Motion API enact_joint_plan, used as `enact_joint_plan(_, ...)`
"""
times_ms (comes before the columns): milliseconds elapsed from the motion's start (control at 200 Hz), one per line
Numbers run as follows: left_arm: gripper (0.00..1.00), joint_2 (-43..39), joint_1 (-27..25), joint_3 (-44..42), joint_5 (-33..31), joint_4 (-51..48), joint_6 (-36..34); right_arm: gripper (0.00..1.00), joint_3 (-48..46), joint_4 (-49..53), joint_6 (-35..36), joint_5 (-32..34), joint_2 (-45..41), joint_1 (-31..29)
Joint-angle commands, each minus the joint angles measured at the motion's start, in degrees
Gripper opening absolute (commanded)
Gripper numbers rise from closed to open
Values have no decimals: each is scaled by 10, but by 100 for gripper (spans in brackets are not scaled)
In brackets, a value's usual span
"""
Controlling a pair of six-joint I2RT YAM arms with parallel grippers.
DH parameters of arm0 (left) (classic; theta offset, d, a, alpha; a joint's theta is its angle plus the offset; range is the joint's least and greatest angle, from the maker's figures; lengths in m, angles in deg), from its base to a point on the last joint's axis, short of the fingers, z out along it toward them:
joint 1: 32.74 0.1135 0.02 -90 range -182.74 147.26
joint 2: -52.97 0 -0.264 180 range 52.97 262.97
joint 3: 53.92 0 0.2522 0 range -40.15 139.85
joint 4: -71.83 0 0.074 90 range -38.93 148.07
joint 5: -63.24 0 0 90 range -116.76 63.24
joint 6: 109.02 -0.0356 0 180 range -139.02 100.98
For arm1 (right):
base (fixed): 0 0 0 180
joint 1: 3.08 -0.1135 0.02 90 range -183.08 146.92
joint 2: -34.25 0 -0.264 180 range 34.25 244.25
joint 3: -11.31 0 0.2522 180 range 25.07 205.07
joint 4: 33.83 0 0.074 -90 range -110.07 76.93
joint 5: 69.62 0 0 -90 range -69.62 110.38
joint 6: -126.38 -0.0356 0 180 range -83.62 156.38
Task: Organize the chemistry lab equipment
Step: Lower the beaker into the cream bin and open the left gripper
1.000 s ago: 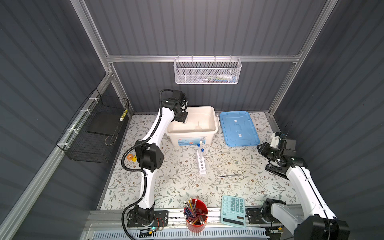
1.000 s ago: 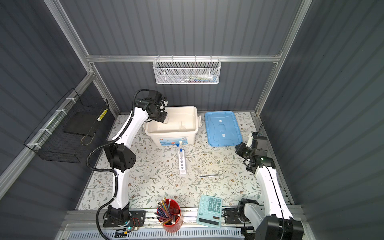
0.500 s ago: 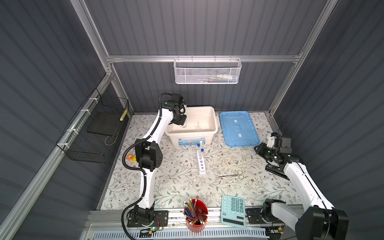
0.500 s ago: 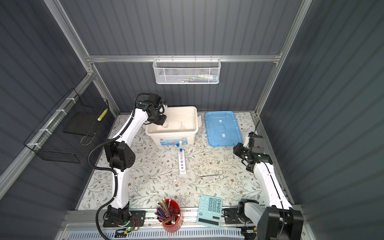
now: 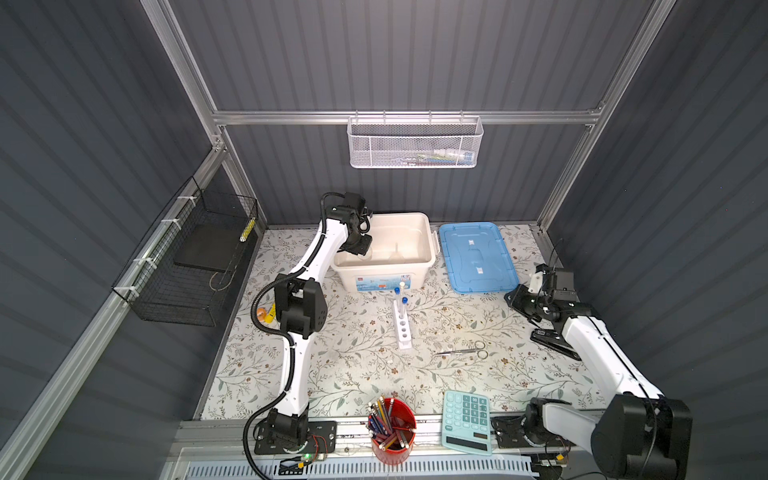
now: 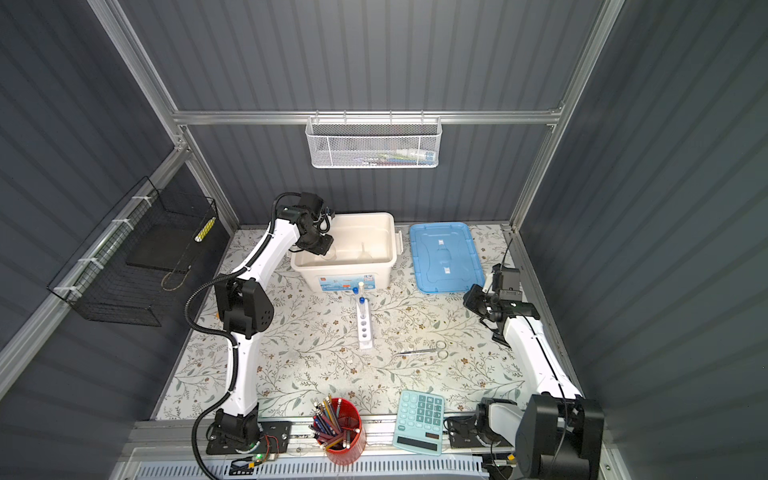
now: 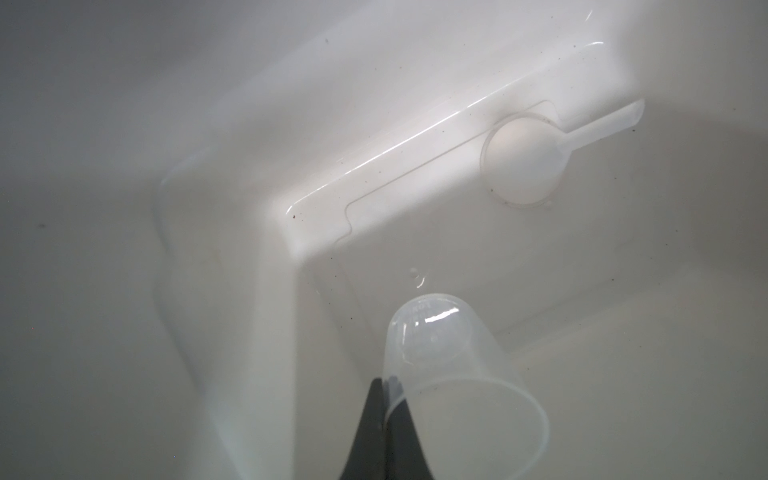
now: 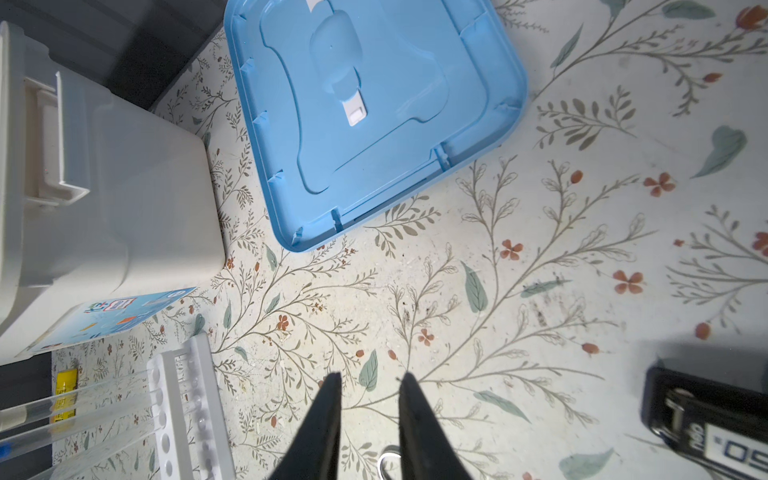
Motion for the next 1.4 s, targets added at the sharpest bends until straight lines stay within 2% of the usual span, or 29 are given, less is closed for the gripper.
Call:
enact_joint_plan(0, 0, 18, 2, 8, 11, -8, -15, 27, 11, -3, 2, 7, 4, -4)
enact_joint_plan(1396, 0, 80, 6, 7, 14, 23, -16, 26, 0, -29, 0, 13, 29, -5)
